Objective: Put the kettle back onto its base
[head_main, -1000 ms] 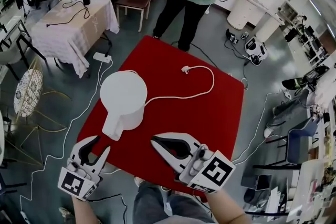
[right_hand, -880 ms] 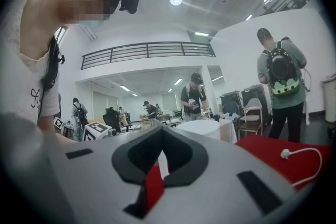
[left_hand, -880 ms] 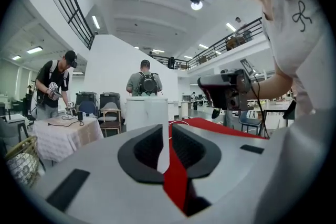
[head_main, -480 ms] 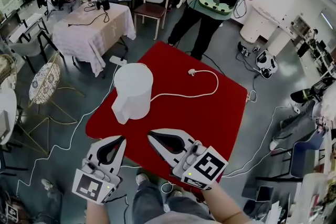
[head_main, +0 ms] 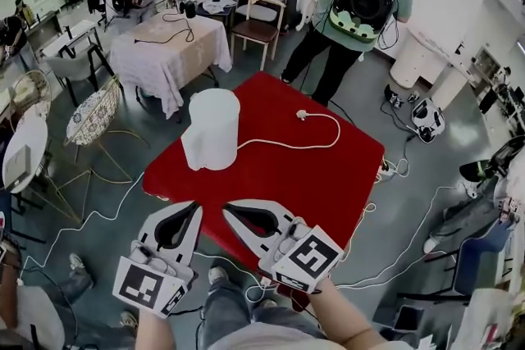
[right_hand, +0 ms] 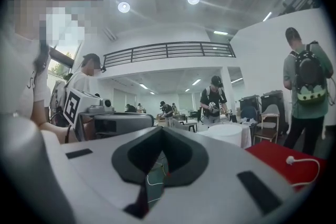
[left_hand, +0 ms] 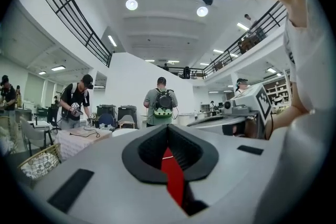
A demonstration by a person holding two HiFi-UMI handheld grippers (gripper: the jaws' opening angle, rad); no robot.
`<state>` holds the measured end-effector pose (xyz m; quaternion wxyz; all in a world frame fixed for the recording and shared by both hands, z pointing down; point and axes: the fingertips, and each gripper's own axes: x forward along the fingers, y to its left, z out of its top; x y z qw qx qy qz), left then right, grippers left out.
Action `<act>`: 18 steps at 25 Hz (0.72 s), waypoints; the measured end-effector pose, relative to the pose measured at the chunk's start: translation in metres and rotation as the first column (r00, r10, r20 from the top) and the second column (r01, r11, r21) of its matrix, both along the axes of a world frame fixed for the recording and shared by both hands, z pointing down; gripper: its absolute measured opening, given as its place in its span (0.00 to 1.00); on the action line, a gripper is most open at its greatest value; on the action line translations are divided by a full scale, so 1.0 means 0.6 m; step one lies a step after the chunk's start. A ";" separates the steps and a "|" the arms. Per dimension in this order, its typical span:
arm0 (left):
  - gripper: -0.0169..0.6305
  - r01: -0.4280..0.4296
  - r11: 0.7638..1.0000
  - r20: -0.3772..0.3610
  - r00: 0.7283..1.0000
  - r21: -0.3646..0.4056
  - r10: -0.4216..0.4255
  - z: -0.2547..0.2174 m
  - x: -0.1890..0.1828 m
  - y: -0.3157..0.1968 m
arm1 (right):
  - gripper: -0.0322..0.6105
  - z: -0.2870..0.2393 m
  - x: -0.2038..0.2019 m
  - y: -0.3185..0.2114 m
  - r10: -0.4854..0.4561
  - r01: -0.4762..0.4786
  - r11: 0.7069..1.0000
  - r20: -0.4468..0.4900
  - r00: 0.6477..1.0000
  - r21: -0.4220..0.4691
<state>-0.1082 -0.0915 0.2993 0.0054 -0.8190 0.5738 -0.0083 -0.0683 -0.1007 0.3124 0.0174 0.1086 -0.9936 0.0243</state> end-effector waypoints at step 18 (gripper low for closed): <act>0.04 0.077 0.997 0.037 0.996 0.022 -0.077 -0.035 0.134 0.133 | 0.06 -0.041 0.119 0.145 -0.084 0.081 0.995 0.059 0.995 0.055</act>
